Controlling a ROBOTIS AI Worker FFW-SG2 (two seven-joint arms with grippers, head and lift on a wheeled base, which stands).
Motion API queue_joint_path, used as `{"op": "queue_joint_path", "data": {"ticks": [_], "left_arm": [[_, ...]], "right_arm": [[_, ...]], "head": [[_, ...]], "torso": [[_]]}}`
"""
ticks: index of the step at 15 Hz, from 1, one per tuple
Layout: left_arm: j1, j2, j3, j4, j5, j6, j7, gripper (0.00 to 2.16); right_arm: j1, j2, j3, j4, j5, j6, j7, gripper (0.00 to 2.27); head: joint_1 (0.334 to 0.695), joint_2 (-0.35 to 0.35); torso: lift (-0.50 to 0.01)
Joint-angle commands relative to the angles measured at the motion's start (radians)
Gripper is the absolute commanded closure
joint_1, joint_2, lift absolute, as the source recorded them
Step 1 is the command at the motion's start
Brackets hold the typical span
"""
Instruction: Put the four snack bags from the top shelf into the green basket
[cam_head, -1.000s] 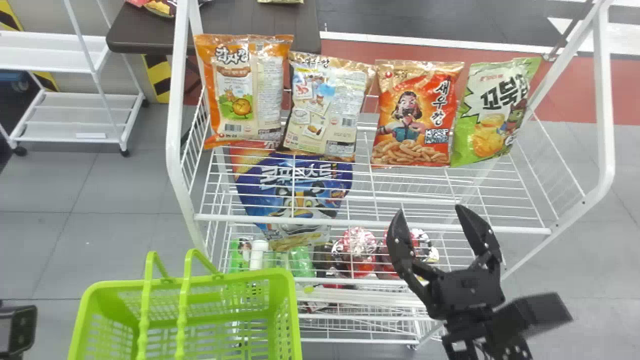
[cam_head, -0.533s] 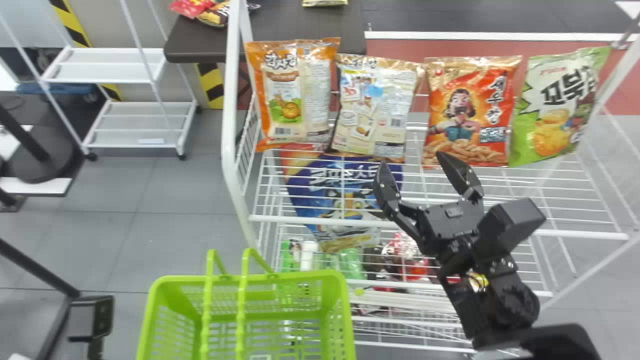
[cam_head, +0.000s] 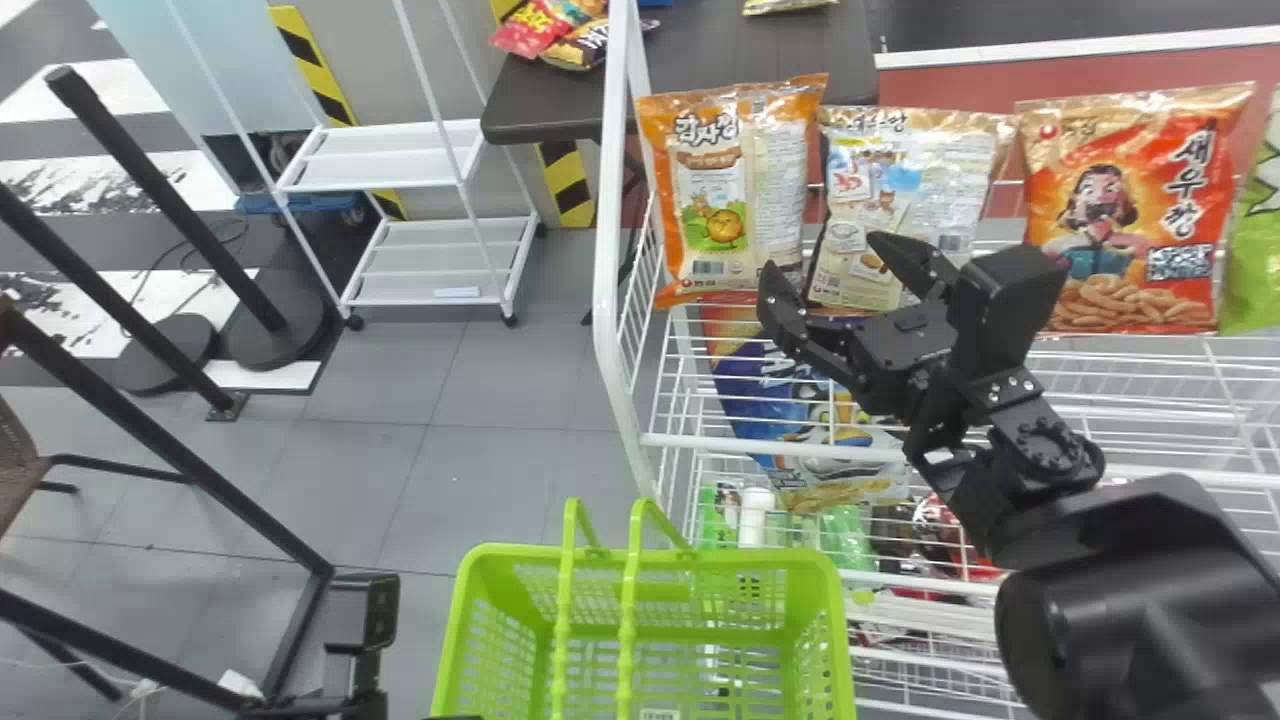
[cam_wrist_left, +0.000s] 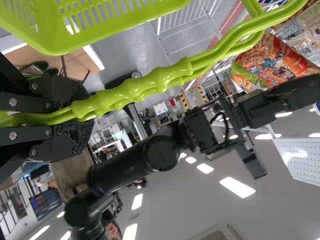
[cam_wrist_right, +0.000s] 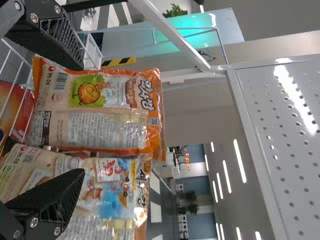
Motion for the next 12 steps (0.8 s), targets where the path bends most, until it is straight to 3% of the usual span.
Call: {"op": "queue_joint_path", "data": {"ticks": [1,7,12], "left_arm": [[-0.008,0.009,-0.007,0.001,0.004,0.000,-0.010,2.15],[-0.024,0.030,-0.032,0.004,0.015,0.003,-0.010,2.15],[-0.026,0.030,-0.033,0.004,0.015,0.000,-0.010,2.15]], "right_arm": [[-0.085,0.001,0.030,0.075,-0.069,0.033,0.017,0.09],[-0.281,0.001,0.115,0.274,-0.100,0.076,0.021,0.09],[-0.453,0.001,0.141,0.537,-0.114,0.055,0.029,0.09]], "head": [[0.695,0.239],[0.695,0.284],[0.695,0.265]], "torso": [[0.000],[0.000],[0.000]]}}
